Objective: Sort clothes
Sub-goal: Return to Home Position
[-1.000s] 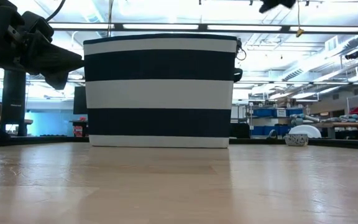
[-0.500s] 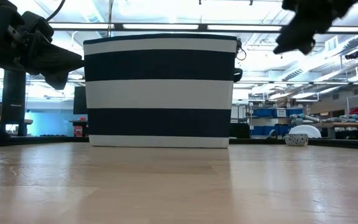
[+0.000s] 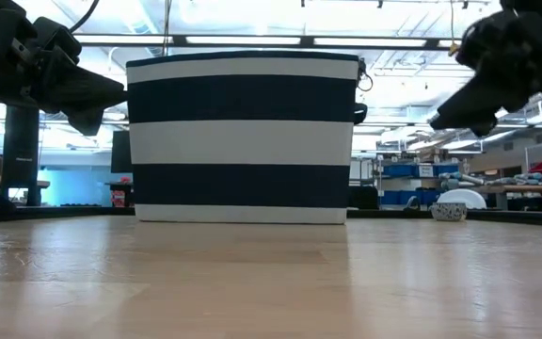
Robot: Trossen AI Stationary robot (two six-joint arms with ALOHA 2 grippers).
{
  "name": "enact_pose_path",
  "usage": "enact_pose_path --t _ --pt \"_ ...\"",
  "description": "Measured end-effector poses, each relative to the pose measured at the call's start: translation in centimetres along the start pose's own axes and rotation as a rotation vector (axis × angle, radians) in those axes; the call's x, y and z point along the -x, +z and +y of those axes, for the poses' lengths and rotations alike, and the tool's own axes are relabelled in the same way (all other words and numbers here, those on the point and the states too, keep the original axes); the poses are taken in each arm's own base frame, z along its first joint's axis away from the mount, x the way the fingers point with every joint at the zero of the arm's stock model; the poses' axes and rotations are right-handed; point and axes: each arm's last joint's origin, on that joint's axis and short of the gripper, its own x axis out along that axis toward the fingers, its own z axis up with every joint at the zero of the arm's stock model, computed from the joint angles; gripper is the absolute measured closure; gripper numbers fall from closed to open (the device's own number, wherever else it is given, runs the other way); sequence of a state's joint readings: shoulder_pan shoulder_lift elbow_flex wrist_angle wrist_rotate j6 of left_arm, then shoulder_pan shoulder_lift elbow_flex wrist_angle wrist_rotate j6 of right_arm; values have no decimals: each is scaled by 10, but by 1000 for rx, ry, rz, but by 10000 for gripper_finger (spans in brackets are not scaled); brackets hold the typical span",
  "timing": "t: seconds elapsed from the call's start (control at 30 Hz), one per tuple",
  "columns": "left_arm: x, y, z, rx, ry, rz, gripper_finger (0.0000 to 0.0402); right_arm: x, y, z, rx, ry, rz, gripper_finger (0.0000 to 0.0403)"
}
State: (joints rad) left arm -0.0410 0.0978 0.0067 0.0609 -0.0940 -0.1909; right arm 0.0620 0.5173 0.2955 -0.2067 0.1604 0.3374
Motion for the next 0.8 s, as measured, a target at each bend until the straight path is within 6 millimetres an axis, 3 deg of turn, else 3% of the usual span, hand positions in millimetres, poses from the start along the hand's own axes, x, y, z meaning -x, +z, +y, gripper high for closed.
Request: enact_pose_path --t 0.4,0.8 --pt "0 0 0 0 0 0 314 -8 -46 -12 13 150 -203 226" --pt "0 0 0 0 0 0 314 -3 -41 -11 80 188 -279 226"
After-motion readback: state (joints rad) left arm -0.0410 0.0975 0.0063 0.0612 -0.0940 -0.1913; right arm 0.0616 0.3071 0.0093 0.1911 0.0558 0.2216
